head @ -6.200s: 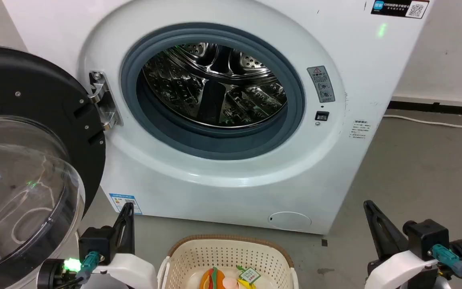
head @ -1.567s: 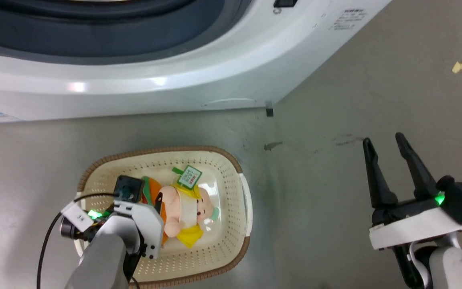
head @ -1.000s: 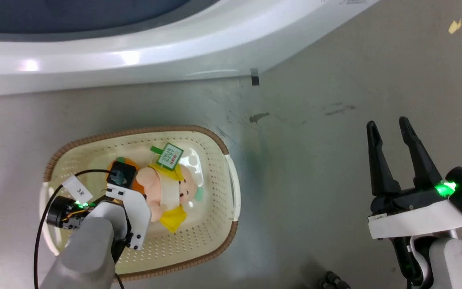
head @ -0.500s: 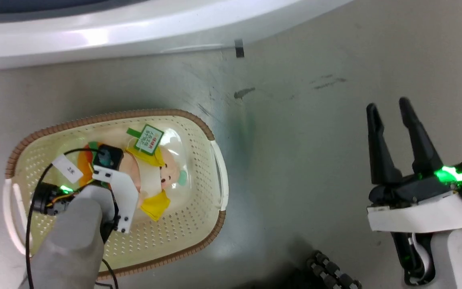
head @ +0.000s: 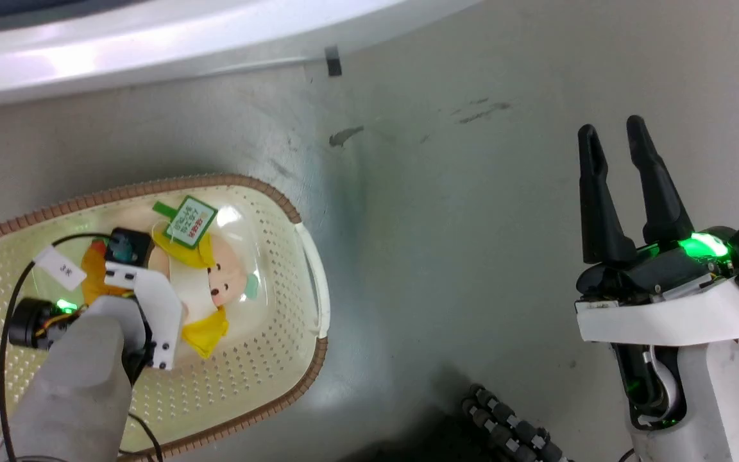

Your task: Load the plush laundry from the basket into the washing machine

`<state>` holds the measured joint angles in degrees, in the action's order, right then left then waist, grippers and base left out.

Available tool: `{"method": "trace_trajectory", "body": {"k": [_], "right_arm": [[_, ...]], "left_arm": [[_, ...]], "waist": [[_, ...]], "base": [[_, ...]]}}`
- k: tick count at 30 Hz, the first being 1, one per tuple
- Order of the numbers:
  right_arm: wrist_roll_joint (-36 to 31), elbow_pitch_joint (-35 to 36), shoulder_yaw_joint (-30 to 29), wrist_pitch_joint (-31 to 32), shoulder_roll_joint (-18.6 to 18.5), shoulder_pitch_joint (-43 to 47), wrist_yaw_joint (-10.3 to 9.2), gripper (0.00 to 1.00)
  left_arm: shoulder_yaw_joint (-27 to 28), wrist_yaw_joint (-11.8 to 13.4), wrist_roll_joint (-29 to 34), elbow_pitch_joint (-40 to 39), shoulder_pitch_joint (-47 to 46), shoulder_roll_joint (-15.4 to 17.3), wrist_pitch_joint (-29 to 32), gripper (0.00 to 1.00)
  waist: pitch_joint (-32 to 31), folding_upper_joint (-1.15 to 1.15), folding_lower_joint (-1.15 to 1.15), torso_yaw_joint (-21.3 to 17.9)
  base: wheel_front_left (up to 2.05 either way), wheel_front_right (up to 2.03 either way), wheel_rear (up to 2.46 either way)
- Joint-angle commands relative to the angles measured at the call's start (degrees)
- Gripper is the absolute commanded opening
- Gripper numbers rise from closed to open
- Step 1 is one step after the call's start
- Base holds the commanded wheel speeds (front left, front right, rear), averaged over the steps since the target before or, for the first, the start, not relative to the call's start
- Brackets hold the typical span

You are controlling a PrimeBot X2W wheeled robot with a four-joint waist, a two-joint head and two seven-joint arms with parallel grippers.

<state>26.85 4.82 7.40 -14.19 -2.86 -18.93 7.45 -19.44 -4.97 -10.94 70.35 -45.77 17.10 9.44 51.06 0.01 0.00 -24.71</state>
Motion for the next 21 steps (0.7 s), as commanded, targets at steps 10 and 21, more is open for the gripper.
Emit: {"method": "trace_trajectory", "body": {"k": [10, 21], "right_arm": [[-5.32, -2.62, -2.54, -0.81, -0.01, 3.32, 0.03, 1.00], [-14.50, -8.58, -3.10, -0.81, -0.01, 10.88, 0.03, 1.00]], "left_arm": [[-0.56, -1.46, -4.05, 2.74, 8.84, -6.12, -10.53, 0.00], [-1.72, -2.46, -7.19, -3.25, 17.00, -9.72, -23.46, 0.00]], "waist": [[-19.18, -0.01, 0.00, 6.81], [-33.24, -0.01, 0.00, 15.15]], "base": [[0.00, 0.00, 0.00], [0.00, 0.00, 0.00]]}}
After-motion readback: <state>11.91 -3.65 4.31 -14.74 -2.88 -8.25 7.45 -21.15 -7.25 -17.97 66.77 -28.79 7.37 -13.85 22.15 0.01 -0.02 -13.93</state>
